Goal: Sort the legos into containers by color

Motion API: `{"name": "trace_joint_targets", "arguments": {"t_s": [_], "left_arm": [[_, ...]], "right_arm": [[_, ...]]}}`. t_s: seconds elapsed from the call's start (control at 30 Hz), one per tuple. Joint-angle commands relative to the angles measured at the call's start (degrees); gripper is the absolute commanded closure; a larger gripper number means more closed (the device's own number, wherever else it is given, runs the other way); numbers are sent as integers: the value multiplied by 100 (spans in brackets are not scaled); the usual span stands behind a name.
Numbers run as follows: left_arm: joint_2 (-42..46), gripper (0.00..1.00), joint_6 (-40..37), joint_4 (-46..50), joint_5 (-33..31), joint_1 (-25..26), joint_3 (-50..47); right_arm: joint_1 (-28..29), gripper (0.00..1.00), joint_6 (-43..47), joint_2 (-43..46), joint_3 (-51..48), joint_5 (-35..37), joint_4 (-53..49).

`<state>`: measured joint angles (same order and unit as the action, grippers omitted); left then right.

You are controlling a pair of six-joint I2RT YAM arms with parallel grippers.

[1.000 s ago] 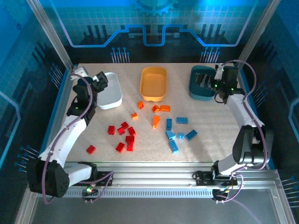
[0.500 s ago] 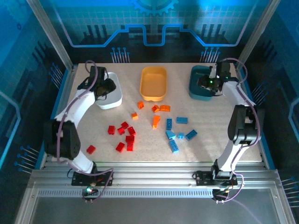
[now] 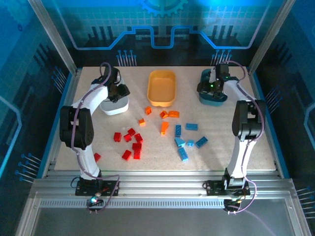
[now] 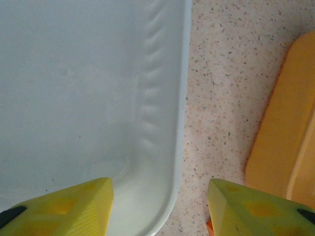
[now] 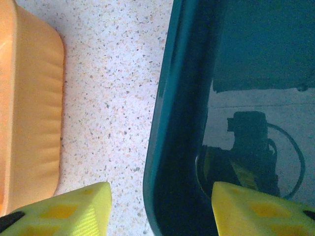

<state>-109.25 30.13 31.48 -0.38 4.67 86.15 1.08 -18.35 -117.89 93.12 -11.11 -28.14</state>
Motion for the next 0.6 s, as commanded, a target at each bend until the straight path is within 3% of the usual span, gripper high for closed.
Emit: {"name": "trace_joint_targets", "arguments": {"t_s": [0.0, 0.2, 0.57], "left_arm": [[-275, 46, 63, 166, -101, 26, 207], [-790, 52, -61, 152, 21, 86, 633], [-1100, 91, -623, 193, -370, 419, 906]], "right_arm": [[123, 44, 95, -337, 321, -66, -231], [324, 52, 191, -664, 657, 83, -379], [891, 73, 464, -693, 622, 580, -449]]}}
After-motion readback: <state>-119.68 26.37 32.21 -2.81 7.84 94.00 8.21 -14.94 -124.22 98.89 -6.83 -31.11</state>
